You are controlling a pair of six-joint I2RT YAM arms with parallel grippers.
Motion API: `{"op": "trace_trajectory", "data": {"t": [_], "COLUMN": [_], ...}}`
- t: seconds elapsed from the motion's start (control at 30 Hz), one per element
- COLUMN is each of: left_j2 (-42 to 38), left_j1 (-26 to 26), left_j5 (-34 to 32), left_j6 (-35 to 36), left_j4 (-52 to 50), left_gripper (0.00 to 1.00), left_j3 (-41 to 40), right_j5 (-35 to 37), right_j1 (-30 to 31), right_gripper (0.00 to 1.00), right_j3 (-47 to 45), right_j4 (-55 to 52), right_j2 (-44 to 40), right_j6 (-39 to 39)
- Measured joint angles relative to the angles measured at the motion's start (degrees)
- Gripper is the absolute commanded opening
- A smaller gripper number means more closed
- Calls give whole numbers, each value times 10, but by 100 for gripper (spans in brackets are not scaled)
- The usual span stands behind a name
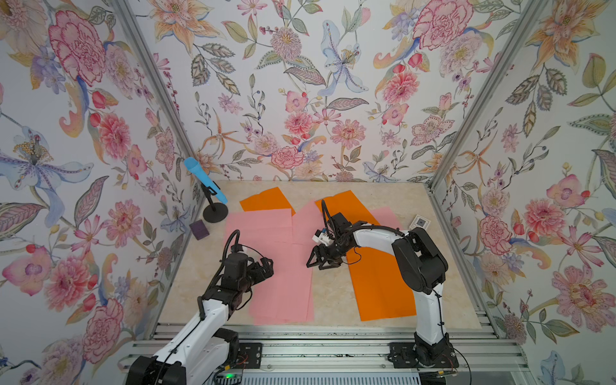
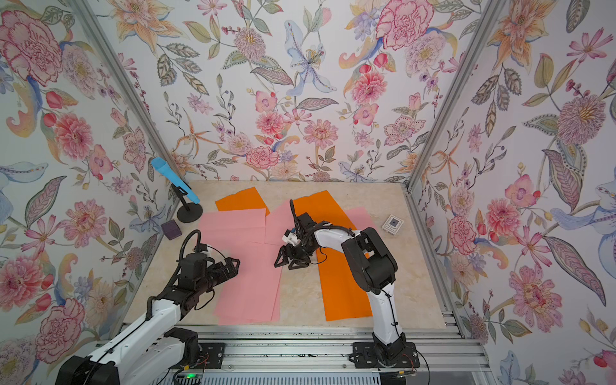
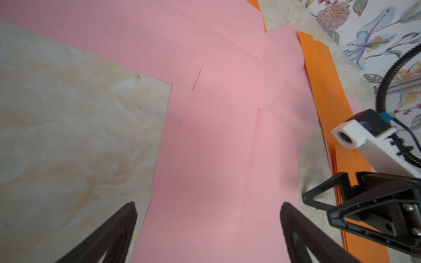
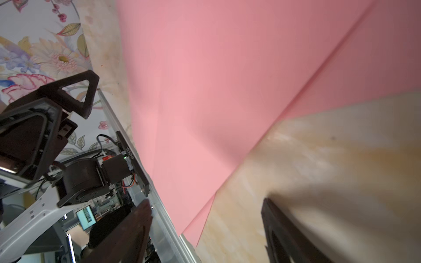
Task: Sort the scattered colored papers by color
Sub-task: Place the colored paper.
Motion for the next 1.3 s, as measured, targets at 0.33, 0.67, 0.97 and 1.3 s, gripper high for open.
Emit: {"op": "trace_trajectory", "data": {"t": [0.33, 0.67, 0.97, 1.3], "left_j2": [10, -98, -116, -8], "left_j1": [0, -11, -66, -35], "left_j5": [1, 28, 43, -4], "left_j6": [-41, -83, -105, -24], "left_j4": [29, 10, -58, -87], "left_gripper": [100, 100, 100, 100], "left_j3": [-47, -97, -71, 38], "right_j5": [129, 130, 126, 143], "right_j1": [58, 53, 47, 11], "right_gripper": [81, 81, 82, 83], "right_j3": [1, 78, 101, 101], "right_j4": [27, 49, 52, 48], "right_j2": [-15, 41, 56, 53], "right_j6": [46, 76, 78, 78]}}
